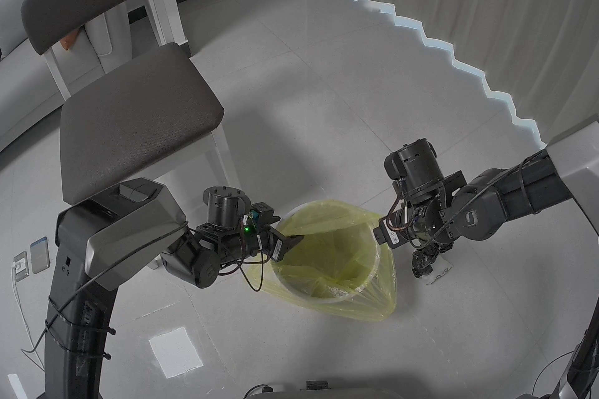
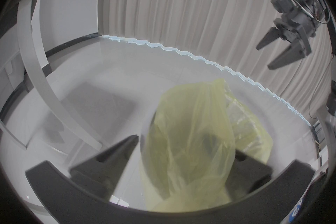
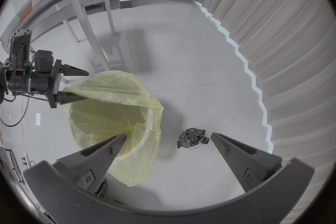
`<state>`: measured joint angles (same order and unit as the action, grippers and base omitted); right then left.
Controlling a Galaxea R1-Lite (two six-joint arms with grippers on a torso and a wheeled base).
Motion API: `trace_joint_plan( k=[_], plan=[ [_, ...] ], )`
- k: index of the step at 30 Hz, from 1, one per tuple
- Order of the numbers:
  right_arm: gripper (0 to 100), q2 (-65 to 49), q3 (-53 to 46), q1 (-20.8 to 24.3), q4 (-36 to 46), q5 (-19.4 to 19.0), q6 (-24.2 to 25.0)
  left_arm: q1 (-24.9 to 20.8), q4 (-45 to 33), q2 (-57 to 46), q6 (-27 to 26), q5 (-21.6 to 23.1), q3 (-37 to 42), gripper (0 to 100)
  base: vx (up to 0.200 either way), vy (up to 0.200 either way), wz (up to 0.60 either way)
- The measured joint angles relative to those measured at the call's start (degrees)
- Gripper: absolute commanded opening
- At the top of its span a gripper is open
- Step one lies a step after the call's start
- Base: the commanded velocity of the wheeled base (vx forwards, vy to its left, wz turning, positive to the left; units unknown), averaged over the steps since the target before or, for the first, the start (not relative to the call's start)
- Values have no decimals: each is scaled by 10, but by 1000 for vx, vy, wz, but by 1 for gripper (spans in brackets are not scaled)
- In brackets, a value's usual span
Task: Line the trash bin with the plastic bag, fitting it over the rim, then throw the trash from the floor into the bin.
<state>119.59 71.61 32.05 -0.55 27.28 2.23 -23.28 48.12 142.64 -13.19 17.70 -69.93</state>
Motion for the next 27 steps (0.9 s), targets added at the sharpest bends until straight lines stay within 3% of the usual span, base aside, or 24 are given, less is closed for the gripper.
trace_joint_plan(
  k=[6,15,27],
  plan=[
    [100,-3,0,-7,0,-13,-8,0,-7,20,77,-10,-50,0,0,0,0],
    [100,2,0,-18,-3,-24,-19,-1,-35,26,134,-12,-131,0,0,0,0],
    [100,69,56,-26,-13,-48,-27,8,-109,58,152,-13,-248,0,0,0,0]
  ],
)
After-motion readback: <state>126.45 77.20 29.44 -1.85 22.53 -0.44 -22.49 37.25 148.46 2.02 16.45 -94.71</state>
